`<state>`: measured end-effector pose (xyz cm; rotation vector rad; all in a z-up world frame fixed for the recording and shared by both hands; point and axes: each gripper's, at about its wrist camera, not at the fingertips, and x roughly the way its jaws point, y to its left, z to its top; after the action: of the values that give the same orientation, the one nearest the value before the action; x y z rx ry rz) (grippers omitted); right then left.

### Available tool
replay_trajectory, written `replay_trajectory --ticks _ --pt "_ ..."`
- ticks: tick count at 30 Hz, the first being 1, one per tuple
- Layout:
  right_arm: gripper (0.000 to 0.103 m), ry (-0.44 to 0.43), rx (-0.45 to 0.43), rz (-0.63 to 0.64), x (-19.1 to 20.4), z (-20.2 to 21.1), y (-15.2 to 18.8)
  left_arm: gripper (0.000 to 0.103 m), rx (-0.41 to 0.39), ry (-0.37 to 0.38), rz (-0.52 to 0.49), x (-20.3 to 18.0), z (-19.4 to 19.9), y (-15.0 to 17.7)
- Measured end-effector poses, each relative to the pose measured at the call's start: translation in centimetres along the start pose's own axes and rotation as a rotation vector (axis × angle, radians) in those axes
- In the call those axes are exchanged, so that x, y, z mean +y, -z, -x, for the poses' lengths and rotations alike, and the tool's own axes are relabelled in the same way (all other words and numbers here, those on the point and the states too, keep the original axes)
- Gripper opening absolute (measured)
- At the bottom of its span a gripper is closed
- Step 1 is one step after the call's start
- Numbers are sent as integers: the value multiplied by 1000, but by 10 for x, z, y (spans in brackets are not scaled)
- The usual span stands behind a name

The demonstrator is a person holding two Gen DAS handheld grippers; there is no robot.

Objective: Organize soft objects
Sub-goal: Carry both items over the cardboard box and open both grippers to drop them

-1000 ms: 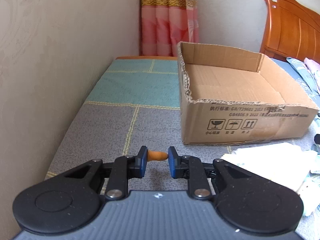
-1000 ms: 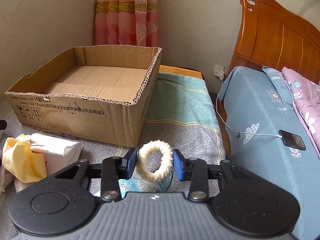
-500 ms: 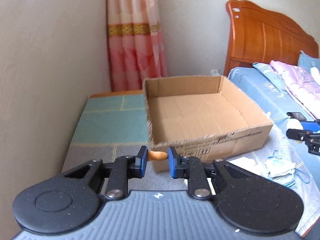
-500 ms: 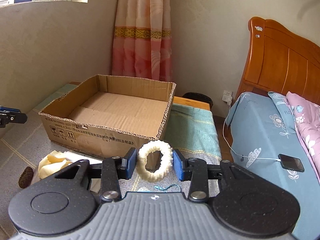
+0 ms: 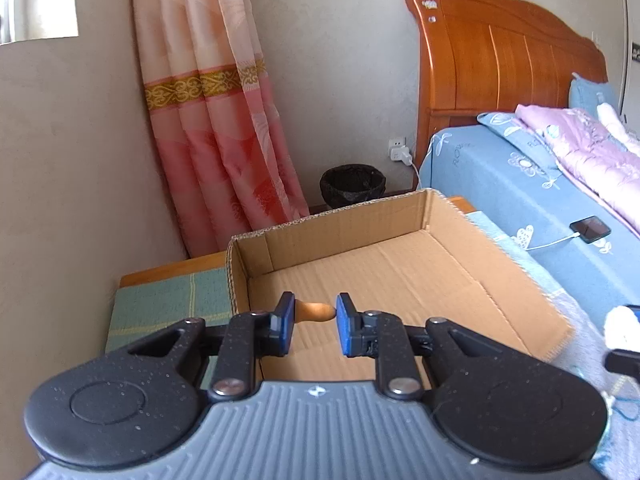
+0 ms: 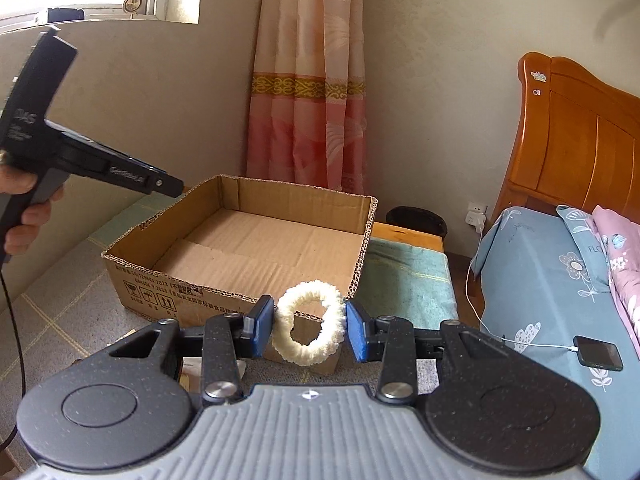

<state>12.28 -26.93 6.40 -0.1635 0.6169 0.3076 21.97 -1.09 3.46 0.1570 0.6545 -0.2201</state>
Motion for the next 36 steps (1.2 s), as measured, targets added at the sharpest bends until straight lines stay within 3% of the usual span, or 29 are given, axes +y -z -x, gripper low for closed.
replay_trajectory --ticks 3,5,6,7,13,16,24,30,36 --pt "44 2 5 -7 -1 -2 -1 26 17 -28 0 1 -22 -10" --pt "44 1 8 -6 -1 -4 -2 52 5 -49 4 2 -28 -12" --pt "44 1 9 -6 -1 -4 -2 79 -8 -64 2 2 -28 -12" --pt "44 3 10 -5 -1 -5 -3 91 -24 -73 -2 2 -26 -11" --pt "44 0 21 0 2 -6 -5 92 -31 -46 4 4 4 2" --pt "44 -2 26 4 5 -8 -9 98 -36 -42 -11 1 26 14" --pt "44 -25 49 5 13 -19 -25 102 -66 -96 37 0 88 63" --pt "44 -22 75 7 17 -38 -46 102 -98 -143 117 10 106 94" --pt "44 -21 111 1 18 -74 -74 102 -66 -170 89 12 109 107"
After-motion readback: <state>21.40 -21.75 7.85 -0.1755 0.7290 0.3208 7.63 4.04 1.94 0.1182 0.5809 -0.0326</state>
